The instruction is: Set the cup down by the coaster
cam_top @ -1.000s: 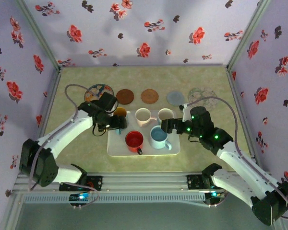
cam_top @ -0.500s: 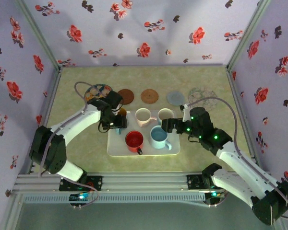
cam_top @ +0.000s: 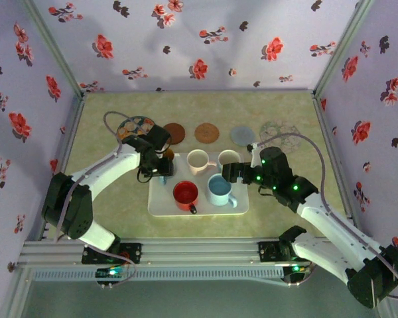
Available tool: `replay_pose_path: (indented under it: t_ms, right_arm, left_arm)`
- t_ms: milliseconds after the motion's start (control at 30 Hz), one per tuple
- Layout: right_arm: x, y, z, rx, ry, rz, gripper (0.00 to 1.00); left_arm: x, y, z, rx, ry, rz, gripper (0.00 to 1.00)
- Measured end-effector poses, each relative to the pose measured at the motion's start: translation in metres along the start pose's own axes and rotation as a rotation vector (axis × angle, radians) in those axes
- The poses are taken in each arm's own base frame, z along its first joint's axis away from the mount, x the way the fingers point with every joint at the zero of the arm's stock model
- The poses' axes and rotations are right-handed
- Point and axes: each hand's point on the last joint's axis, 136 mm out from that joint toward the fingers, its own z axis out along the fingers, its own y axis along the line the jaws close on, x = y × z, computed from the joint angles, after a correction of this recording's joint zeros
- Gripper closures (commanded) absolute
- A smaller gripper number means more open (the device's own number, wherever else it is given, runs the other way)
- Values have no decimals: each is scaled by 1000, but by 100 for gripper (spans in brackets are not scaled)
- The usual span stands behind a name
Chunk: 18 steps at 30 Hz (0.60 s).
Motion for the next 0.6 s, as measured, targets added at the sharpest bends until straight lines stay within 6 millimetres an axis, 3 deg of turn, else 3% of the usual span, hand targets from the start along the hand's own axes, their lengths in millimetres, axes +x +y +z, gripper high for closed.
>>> replay_pose_path:
  t_ms: [600]
  right_arm:
    - [6,-5,9,18,34,0,0]
  left_arm:
    - [2,1,9,-15,18,6,51]
